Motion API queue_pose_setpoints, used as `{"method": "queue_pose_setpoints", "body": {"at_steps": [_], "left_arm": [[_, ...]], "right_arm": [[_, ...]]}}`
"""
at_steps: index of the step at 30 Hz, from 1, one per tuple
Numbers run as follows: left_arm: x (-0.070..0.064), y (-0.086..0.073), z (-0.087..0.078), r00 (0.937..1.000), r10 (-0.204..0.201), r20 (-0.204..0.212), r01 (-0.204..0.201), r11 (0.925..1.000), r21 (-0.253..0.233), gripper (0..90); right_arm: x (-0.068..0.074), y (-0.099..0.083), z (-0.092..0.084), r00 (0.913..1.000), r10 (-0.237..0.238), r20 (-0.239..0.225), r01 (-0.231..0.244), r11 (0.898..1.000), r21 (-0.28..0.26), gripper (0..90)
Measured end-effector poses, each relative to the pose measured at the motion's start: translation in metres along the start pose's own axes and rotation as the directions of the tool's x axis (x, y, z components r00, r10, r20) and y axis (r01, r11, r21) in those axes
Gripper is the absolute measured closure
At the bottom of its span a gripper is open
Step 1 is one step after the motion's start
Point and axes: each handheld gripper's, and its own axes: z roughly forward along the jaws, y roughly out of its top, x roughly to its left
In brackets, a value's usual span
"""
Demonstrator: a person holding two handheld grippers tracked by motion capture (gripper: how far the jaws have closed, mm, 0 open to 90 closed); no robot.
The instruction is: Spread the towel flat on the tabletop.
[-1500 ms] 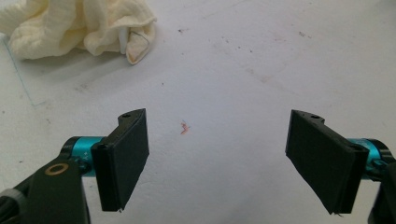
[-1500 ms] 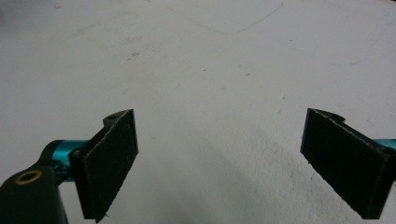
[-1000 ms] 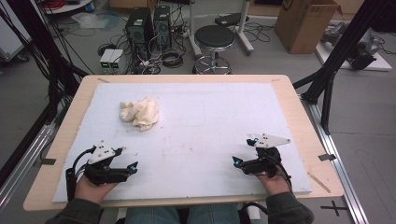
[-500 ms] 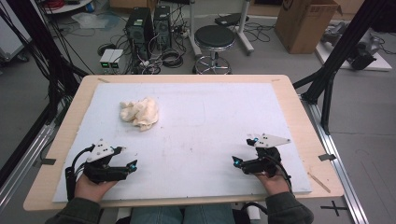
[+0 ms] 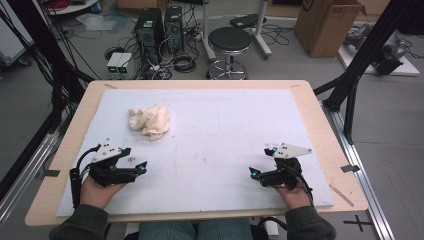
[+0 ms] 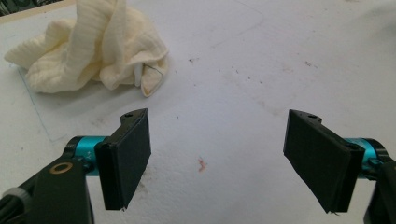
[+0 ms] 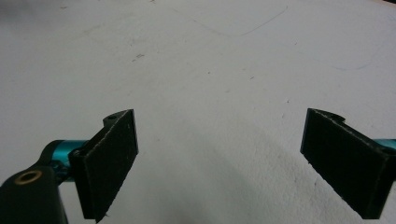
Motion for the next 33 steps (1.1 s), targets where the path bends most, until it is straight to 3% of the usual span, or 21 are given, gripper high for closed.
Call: {"method": "queue_pose_setpoints", "body": {"at_steps": [17,26,33], "left_arm": [[0.021,0.04,0.022,0.9999,-0.007,0.013,0.007,0.9998,0.018,27.9],[0.03,0.049,0.028,0.9999,-0.014,0.007,0.014,0.9995,0.028,31.0],[0.04,0.057,0.039,0.999,-0.041,-0.015,0.042,0.9986,0.032,32.1]], "right_arm": [[-0.004,0.005,0.001,0.9999,-0.014,-0.007,0.014,1.0,-0.022,10.3],[-0.005,0.007,0.002,0.9998,-0.02,-0.007,0.02,1.0,-0.024,10.3],[-0.006,0.007,0.005,0.9996,-0.027,-0.011,0.027,0.999,-0.019,10.3]]}}
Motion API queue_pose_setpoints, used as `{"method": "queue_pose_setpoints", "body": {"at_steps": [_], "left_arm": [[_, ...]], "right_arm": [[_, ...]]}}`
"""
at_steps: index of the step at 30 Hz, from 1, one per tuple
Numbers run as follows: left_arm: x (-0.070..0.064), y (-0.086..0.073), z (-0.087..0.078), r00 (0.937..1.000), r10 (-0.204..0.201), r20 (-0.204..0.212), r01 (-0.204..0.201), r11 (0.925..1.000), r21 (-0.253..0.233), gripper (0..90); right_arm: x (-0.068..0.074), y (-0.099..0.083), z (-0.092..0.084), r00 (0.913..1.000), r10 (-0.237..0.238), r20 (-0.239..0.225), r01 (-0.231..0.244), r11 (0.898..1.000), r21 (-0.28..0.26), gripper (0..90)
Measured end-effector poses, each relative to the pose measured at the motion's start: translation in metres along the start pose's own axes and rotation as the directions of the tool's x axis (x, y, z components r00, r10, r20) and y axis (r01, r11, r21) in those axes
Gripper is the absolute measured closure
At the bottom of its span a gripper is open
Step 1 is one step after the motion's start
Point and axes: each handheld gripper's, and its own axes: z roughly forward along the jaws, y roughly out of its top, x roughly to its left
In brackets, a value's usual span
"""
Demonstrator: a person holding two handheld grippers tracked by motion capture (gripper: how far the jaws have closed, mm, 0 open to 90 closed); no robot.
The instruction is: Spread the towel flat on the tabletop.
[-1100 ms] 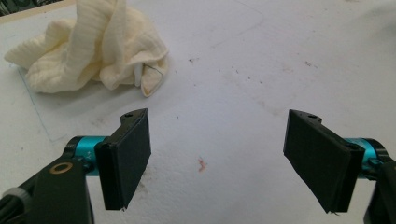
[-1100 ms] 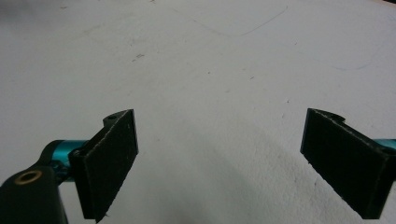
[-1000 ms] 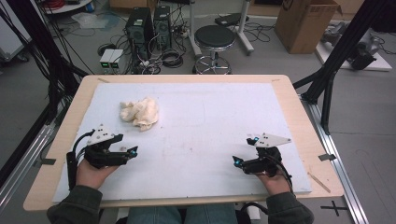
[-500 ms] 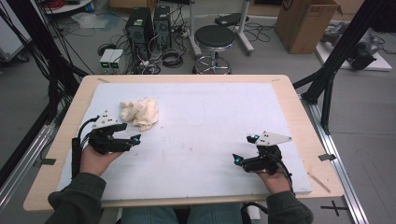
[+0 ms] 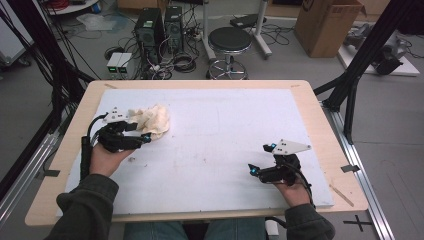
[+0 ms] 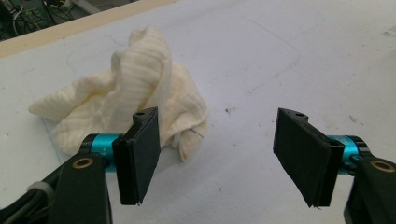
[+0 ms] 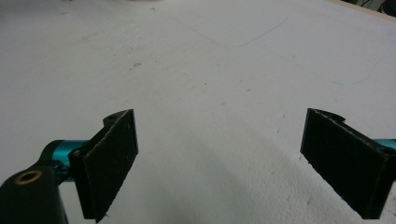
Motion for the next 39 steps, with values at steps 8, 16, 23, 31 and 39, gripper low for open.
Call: {"method": "queue_pose_setpoints", "body": {"at_steps": [8,16,23,31,39], "left_arm": [[0.011,0.02,0.017,0.9991,-0.023,-0.034,0.022,0.9992,-0.034,32.5],[0.031,0.019,0.044,0.9924,-0.094,-0.079,0.092,0.9953,-0.03,31.6],[0.038,0.01,0.071,0.9875,-0.13,-0.089,0.131,0.9913,0.011,30.3],[0.043,0.0,0.096,0.9805,-0.163,-0.111,0.17,0.9837,0.06,38.2],[0.044,-0.005,0.105,0.9795,-0.173,-0.104,0.181,0.9805,0.076,51.2]], "right_arm": [[-0.001,-0.002,-0.004,0.9999,0.008,0.009,-0.008,1.0,-0.006,10.3],[-0.003,-0.003,-0.006,0.9999,0.012,0.011,-0.012,1.0,-0.013,10.3],[-0.004,-0.004,-0.006,0.9999,0.012,0.011,-0.011,1.0,-0.008,10.3],[-0.004,-0.004,-0.005,0.9999,0.012,0.009,-0.012,1.0,-0.005,10.3],[-0.003,-0.004,-0.003,1.0,0.005,0.003,-0.005,1.0,0.004,10.3]]}}
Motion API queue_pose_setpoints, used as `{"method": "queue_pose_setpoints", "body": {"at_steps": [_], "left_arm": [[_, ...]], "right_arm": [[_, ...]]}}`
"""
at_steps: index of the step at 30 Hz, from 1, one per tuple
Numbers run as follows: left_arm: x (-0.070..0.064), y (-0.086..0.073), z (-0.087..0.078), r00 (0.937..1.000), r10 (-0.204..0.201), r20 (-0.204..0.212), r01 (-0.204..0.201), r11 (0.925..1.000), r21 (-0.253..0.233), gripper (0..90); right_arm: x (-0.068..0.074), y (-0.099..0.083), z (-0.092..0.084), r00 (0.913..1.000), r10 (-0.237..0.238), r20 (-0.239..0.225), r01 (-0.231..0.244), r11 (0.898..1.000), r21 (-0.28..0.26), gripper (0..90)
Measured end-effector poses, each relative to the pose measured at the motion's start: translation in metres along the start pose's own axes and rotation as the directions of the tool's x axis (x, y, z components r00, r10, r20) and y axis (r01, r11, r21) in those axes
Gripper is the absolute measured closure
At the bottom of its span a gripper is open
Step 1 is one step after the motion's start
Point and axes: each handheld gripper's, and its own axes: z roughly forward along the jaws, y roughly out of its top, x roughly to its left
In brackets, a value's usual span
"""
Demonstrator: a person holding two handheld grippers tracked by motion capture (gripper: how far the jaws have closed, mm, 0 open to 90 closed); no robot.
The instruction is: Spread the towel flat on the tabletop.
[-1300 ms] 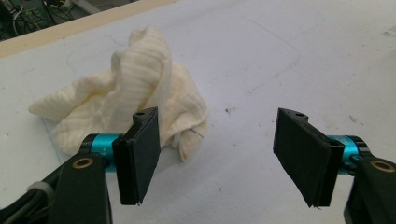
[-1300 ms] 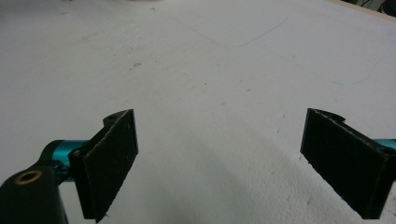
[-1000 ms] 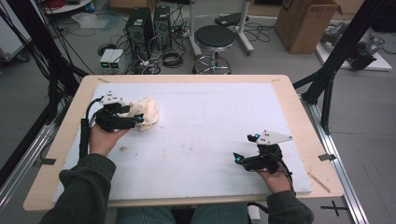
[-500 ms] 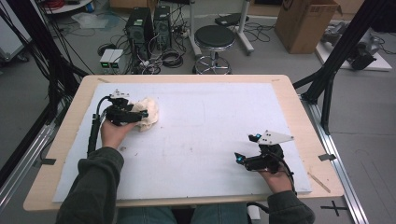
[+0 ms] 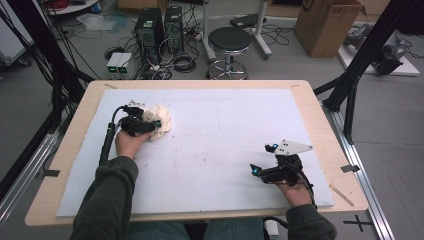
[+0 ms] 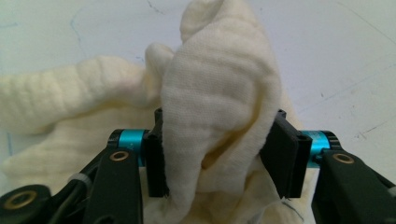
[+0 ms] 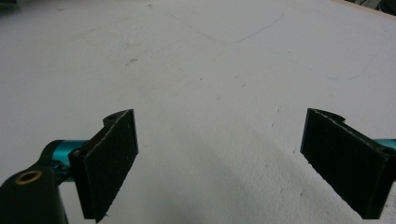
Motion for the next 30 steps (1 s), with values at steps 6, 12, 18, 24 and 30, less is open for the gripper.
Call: {"method": "queue_pose_setpoints", "body": {"at_steps": [6,12,18,24,30], "left_arm": [[-0.001,-0.002,0.004,1.0,0.006,-0.006,-0.006,1.0,0.007,59.7],[0.0,-0.002,0.004,1.0,-0.005,-0.005,0.005,1.0,0.005,67.4],[0.0,-0.001,0.003,1.0,-0.004,-0.004,0.004,1.0,0.007,73.2],[0.001,0.0,0.0,0.9999,-0.014,-0.001,0.014,0.9999,0.0,76.6],[0.0,0.003,-0.006,1.0,-0.009,-0.001,0.009,0.9998,-0.017,77.7]], "right_arm": [[0.0,0.0,0.001,1.0,-0.003,0.002,0.003,1.0,0.003,10.3],[0.0,0.0,0.002,1.0,-0.007,-0.001,0.007,1.0,0.007,10.3],[-0.001,0.0,0.002,1.0,-0.009,0.001,0.009,1.0,0.004,10.3],[0.0,0.0,0.002,1.0,-0.009,0.0,0.009,1.0,0.006,10.3],[0.001,0.0,0.003,1.0,-0.006,-0.002,0.006,1.0,0.013,10.3]]}}
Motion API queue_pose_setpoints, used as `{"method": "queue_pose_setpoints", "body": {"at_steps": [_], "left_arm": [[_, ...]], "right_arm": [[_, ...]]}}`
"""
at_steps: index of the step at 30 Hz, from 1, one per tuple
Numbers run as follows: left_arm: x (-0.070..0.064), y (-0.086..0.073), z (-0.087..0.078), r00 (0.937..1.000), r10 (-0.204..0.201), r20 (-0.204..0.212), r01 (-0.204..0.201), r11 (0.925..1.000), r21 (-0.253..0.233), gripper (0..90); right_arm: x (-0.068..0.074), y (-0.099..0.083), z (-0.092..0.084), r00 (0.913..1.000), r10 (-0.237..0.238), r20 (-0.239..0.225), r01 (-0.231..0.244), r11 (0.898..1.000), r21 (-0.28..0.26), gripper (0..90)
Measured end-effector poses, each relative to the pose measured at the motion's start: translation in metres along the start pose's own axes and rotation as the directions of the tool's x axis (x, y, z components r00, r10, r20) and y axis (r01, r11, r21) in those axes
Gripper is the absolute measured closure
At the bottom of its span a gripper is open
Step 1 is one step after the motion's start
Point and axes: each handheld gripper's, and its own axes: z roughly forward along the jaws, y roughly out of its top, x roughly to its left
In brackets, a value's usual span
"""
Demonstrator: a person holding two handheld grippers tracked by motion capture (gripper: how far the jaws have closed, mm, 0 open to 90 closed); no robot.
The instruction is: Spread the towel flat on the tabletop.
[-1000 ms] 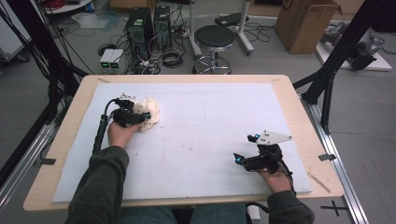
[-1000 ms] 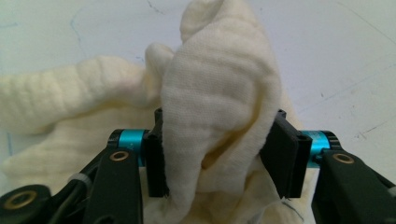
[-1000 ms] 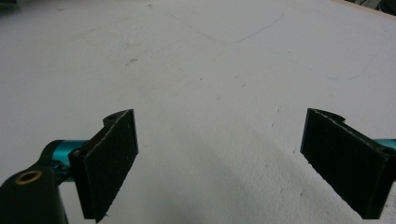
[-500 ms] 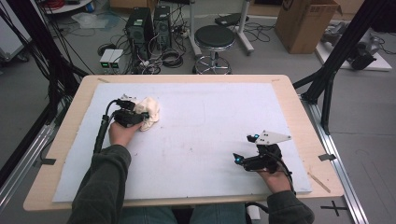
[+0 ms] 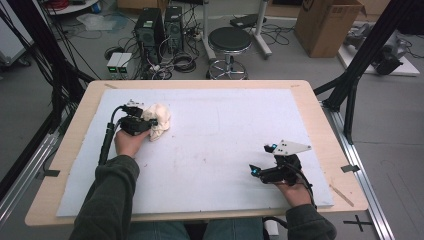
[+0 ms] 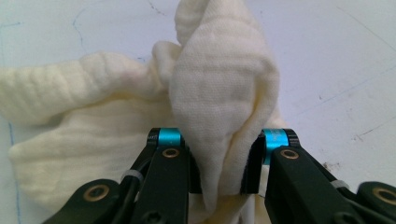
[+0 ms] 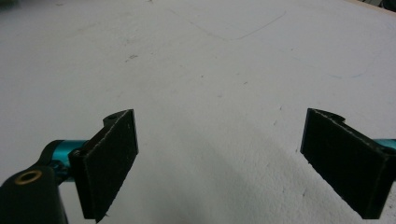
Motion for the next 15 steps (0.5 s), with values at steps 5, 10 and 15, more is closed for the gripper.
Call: {"method": "queue_pose_setpoints", "body": {"at_steps": [5,10,15], "left_arm": [[-0.001,0.003,-0.007,0.9999,0.001,0.012,-0.001,0.9998,-0.02,78.0],[-0.002,0.005,-0.015,0.9996,-0.002,0.028,0.004,0.9992,-0.04,78.2],[-0.006,0.008,-0.022,0.9991,0.007,0.042,-0.004,0.9981,-0.062,78.3]], "right_arm": [[0.0,0.0,0.001,1.0,-0.006,0.003,0.006,1.0,0.001,10.3],[0.001,0.001,0.002,1.0,-0.006,0.004,0.006,1.0,0.005,10.3],[0.002,0.001,0.003,1.0,-0.007,0.003,0.007,1.0,0.005,10.3]]}}
